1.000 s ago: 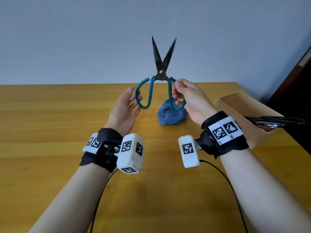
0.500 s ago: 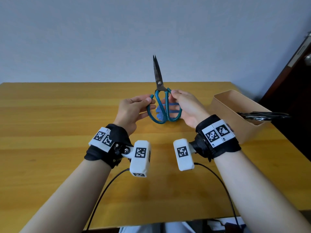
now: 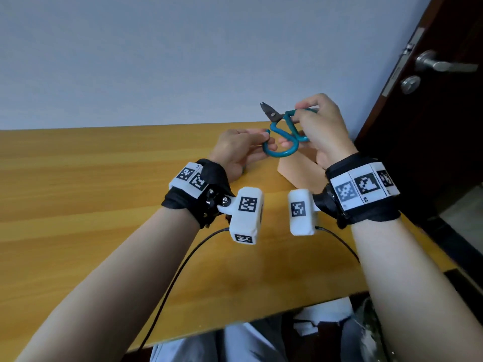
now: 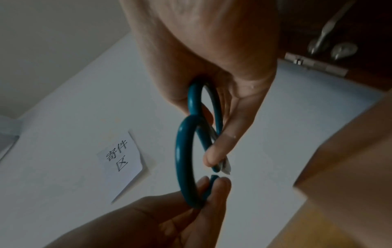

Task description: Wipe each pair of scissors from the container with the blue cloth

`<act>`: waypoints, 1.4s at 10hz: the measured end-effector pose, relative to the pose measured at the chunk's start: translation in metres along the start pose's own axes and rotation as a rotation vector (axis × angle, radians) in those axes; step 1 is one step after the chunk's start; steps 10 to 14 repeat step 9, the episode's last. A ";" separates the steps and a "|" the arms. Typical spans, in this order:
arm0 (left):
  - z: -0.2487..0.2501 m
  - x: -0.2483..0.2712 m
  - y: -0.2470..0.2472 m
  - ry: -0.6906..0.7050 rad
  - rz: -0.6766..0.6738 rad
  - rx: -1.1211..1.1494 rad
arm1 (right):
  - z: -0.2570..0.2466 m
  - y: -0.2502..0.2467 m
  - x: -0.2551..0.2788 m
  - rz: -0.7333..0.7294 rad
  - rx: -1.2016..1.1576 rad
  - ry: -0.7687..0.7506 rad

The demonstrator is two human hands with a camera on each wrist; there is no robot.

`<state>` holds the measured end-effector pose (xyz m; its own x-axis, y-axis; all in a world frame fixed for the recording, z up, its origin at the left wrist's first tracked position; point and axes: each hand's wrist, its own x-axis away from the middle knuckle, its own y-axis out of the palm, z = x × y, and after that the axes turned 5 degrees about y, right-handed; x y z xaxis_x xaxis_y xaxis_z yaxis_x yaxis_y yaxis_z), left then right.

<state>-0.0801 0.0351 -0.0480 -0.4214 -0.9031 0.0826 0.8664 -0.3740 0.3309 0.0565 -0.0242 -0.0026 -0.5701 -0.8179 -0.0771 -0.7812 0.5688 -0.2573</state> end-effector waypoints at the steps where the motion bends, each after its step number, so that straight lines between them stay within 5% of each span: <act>1: -0.001 -0.002 0.035 -0.032 -0.058 -0.044 | -0.003 -0.035 -0.004 0.072 0.006 0.009; 3: -0.010 0.002 0.087 -0.110 -0.151 -0.109 | 0.006 -0.084 -0.009 0.196 -0.024 0.064; 5: -0.021 0.007 0.099 -0.141 -0.142 -0.168 | 0.029 -0.093 -0.019 0.169 0.138 0.102; 9: -0.004 0.012 0.036 -0.079 -0.029 -0.241 | 0.035 -0.063 0.000 0.036 1.093 0.021; 14: -0.004 0.012 0.036 -0.079 -0.029 -0.241 | 0.035 -0.063 0.000 0.036 1.093 0.021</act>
